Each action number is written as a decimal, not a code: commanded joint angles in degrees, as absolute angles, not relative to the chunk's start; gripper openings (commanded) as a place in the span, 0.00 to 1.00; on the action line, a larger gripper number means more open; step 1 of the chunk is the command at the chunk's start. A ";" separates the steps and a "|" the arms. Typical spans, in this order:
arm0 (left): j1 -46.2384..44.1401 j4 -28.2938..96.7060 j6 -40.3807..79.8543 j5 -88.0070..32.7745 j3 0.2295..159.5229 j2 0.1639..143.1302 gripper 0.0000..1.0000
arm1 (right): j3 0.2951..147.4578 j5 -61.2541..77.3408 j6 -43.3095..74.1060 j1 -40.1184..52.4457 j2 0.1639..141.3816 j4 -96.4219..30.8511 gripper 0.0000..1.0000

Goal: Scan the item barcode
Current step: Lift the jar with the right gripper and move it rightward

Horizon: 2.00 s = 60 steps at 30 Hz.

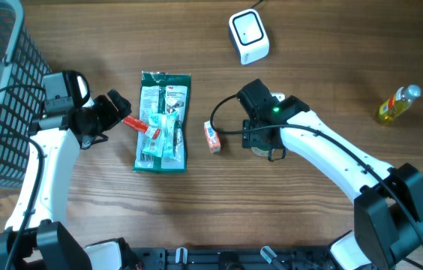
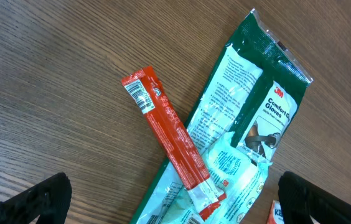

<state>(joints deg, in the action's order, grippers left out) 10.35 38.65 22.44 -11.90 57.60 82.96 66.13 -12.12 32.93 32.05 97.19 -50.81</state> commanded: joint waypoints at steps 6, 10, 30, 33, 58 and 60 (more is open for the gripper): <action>10.39 38.63 22.98 -12.16 58.17 82.61 1.00 | 65.84 0.01 31.46 31.81 97.73 -51.55 0.88; 10.39 38.63 22.98 -12.16 58.17 82.61 1.00 | 65.84 2.39 31.38 31.81 97.73 -52.77 0.88; 10.39 38.63 22.98 -12.16 58.17 82.61 1.00 | 63.22 -10.98 31.70 31.81 98.04 -44.42 0.84; 10.39 38.63 22.98 -12.16 58.17 82.61 1.00 | 62.85 -11.86 32.18 31.81 98.04 -44.47 0.83; 10.39 38.63 22.98 -12.16 58.17 82.61 1.00 | 62.85 -9.98 43.66 26.59 98.04 -52.03 0.89; 10.39 38.63 22.98 -12.16 58.17 82.61 1.00 | 62.85 -9.98 43.68 26.59 98.04 -52.03 0.89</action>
<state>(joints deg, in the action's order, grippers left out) 10.35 38.65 22.44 -11.90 57.60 82.96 63.33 -10.59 42.48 26.57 97.23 -51.86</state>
